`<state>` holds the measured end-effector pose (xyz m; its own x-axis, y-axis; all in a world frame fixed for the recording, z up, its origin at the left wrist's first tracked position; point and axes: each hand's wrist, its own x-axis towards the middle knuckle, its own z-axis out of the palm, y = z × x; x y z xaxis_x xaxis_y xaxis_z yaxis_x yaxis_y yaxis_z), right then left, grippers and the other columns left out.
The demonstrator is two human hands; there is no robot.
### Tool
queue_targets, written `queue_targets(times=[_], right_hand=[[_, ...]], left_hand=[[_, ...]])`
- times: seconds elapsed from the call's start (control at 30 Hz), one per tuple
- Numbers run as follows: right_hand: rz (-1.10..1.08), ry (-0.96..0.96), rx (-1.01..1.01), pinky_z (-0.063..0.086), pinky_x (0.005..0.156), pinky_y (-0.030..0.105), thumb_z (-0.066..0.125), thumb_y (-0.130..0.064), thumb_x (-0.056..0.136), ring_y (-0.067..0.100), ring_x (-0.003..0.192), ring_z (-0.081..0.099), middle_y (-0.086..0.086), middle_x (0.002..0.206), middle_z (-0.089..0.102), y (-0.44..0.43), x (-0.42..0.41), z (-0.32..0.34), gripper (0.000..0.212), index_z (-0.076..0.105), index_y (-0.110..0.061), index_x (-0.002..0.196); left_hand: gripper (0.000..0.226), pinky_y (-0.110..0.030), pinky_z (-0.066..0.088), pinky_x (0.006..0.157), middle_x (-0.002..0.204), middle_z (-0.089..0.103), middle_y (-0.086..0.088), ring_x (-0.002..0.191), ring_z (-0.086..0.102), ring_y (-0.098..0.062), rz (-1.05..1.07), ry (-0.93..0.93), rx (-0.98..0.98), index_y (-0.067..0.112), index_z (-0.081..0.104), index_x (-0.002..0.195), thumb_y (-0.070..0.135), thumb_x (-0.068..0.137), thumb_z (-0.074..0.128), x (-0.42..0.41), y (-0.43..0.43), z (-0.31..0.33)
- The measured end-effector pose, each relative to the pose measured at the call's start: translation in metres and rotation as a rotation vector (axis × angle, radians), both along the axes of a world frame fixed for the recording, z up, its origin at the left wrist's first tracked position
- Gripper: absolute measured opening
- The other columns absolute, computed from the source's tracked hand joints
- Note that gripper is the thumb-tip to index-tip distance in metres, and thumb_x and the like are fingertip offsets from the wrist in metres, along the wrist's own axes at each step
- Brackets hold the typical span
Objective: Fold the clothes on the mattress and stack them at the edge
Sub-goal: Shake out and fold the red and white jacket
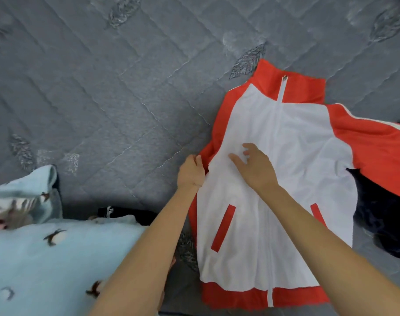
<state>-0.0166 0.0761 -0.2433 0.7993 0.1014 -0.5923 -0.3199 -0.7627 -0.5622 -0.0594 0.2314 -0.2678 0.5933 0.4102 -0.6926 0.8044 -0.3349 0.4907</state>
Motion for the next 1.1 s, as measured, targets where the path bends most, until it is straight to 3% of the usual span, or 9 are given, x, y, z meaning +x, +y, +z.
queue_targets(times=[0.2, 0.33, 0.43, 0.57, 0.7, 0.83, 0.97, 1.03, 1.1], right_hand=[[-0.022, 0.007, -0.134, 0.045, 0.094, 0.042, 0.054, -0.067, 0.084, 0.024, 0.101, 0.059, 0.002, 0.108, 0.061, 0.033, 0.012, -0.018, 0.062, 0.052, -0.011, 0.11], [0.054, -0.098, -0.198, 0.042, 0.072, 0.035, 0.056, -0.048, 0.091, 0.024, 0.081, 0.055, 0.0, 0.08, 0.051, 0.035, 0.024, -0.03, 0.038, 0.042, -0.015, 0.082], [-0.077, -0.166, -0.126, 0.029, 0.057, 0.031, 0.058, -0.035, 0.093, 0.018, 0.059, 0.045, -0.005, 0.06, 0.04, 0.014, 0.03, -0.035, 0.044, 0.03, -0.02, 0.062], [-0.341, -0.153, 0.062, 0.027, 0.056, 0.031, 0.063, -0.033, 0.091, 0.013, 0.051, 0.031, -0.001, 0.053, 0.033, -0.01, 0.028, -0.033, 0.052, 0.028, -0.016, 0.056], [-0.432, -0.113, 0.2, 0.025, 0.05, 0.023, 0.06, -0.028, 0.094, 0.012, 0.054, 0.026, 0.0, 0.055, 0.026, -0.026, 0.022, -0.029, 0.052, 0.024, -0.017, 0.058], [-0.399, -0.037, 0.226, 0.026, 0.051, 0.023, 0.054, -0.03, 0.096, 0.014, 0.056, 0.029, 0.003, 0.059, 0.03, -0.031, 0.022, -0.031, 0.045, 0.03, -0.012, 0.062], [-0.365, 0.001, 0.224, 0.034, 0.057, 0.023, 0.054, -0.023, 0.096, 0.015, 0.061, 0.039, 0.004, 0.067, 0.043, -0.037, 0.033, -0.033, 0.032, 0.047, -0.003, 0.072], [-0.371, -0.021, 0.244, 0.04, 0.063, 0.009, 0.058, -0.018, 0.093, 0.008, 0.071, 0.052, -0.005, 0.086, 0.057, -0.038, 0.041, -0.028, 0.015, 0.061, -0.006, 0.101], [-0.355, -0.107, 0.305, 0.043, 0.082, 0.009, 0.059, -0.014, 0.093, 0.005, 0.094, 0.056, -0.006, 0.115, 0.056, -0.037, 0.051, -0.019, 0.037, 0.052, -0.014, 0.129]], left_hand=[[0.029, -0.044, 0.047, 0.091, 0.112, 0.061, -0.017, 0.107, 0.057, -0.032, -0.205, 0.029, 0.143, 0.004, 0.053, 0.116, 0.026, 0.097, 0.05, 0.01, -0.011, -0.013], [0.012, -0.034, 0.044, 0.087, 0.096, 0.065, -0.009, 0.095, 0.057, -0.025, -0.349, -0.152, 0.226, 0.01, 0.066, 0.09, 0.02, 0.089, 0.061, 0.009, -0.018, -0.018], [0.017, -0.017, 0.028, 0.087, 0.087, 0.066, -0.003, 0.094, 0.053, -0.015, -0.219, -0.365, 0.145, 0.012, 0.069, 0.076, 0.022, 0.088, 0.066, 0.014, -0.023, -0.017], [0.017, -0.023, 0.042, 0.086, 0.09, 0.064, 0.001, 0.091, 0.057, -0.012, 0.155, -0.434, -0.126, 0.007, 0.066, 0.09, 0.009, 0.097, 0.051, 0.032, -0.036, -0.019], [0.026, -0.037, 0.043, 0.104, 0.122, 0.06, -0.011, 0.114, 0.058, -0.025, 0.255, -0.377, -0.214, 0.008, 0.054, 0.124, 0.012, 0.101, 0.043, 0.062, -0.042, -0.027], [0.032, -0.038, 0.04, 0.107, 0.132, 0.057, -0.008, 0.12, 0.054, -0.019, 0.19, -0.388, -0.207, 0.008, 0.051, 0.132, 0.014, 0.101, 0.043, 0.089, -0.048, -0.032], [0.027, -0.019, 0.045, 0.094, 0.115, 0.06, 0.005, 0.105, 0.057, -0.005, 0.16, -0.396, -0.355, 0.019, 0.053, 0.124, 0.012, 0.099, 0.045, 0.107, -0.059, -0.028], [0.017, -0.013, 0.045, 0.082, 0.099, 0.061, 0.006, 0.09, 0.057, 0.0, 0.13, -0.405, -0.373, 0.02, 0.056, 0.109, 0.01, 0.098, 0.048, 0.111, -0.062, -0.024], [0.011, -0.012, 0.042, 0.076, 0.087, 0.059, 0.003, 0.078, 0.053, 0.002, 0.054, -0.441, -0.311, 0.016, 0.059, 0.092, 0.012, 0.097, 0.051, 0.113, -0.063, -0.021]])
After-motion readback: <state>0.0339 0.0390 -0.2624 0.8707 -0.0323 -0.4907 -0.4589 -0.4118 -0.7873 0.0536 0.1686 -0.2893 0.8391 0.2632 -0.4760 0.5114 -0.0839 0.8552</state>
